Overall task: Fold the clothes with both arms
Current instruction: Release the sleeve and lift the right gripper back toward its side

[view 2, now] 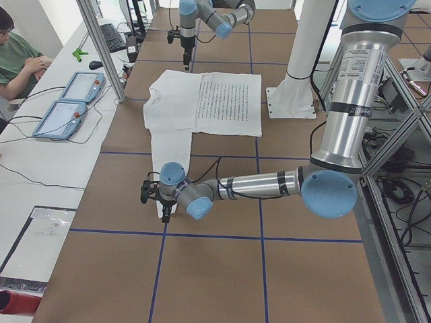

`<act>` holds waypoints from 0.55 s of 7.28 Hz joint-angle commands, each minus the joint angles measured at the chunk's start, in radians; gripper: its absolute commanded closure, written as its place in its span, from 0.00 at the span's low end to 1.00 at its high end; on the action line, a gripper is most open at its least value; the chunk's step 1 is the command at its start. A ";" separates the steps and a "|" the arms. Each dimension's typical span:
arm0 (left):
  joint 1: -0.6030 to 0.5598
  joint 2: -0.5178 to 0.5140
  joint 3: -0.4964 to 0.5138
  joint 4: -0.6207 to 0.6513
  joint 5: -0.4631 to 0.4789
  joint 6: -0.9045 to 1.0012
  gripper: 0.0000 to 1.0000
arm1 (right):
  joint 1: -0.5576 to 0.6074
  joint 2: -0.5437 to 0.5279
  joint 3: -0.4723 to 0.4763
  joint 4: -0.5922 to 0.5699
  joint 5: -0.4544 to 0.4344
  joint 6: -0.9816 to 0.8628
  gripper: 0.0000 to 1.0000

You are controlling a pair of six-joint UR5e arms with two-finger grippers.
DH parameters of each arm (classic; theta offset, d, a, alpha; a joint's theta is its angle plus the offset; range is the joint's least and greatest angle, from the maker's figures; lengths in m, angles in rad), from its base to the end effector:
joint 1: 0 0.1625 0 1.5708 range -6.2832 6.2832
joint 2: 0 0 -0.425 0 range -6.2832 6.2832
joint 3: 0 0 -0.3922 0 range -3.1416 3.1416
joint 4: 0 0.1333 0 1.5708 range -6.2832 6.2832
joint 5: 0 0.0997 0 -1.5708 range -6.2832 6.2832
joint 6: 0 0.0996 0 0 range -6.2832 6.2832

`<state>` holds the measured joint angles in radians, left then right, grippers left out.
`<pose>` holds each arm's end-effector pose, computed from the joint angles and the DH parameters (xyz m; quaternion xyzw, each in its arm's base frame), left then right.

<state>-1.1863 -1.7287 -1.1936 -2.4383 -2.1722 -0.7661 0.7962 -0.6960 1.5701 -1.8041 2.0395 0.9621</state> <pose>0.1457 -0.5653 0.6728 0.1024 0.4011 -0.0791 0.9069 -0.4341 -0.5698 0.1458 0.0297 -0.3762 0.0136 0.9260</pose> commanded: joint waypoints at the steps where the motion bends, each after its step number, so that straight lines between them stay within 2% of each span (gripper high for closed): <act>1: 0.027 0.000 0.005 -0.004 0.037 -0.085 0.01 | 0.134 -0.231 0.225 -0.115 0.069 -0.265 0.00; 4: 0.046 -0.005 0.020 -0.007 0.071 -0.108 0.01 | 0.260 -0.376 0.278 -0.115 0.151 -0.491 0.00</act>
<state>-1.1497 -1.7318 -1.1789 -2.4444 -2.1085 -0.8608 1.0080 -1.0161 1.8285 -1.9169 2.1636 0.5551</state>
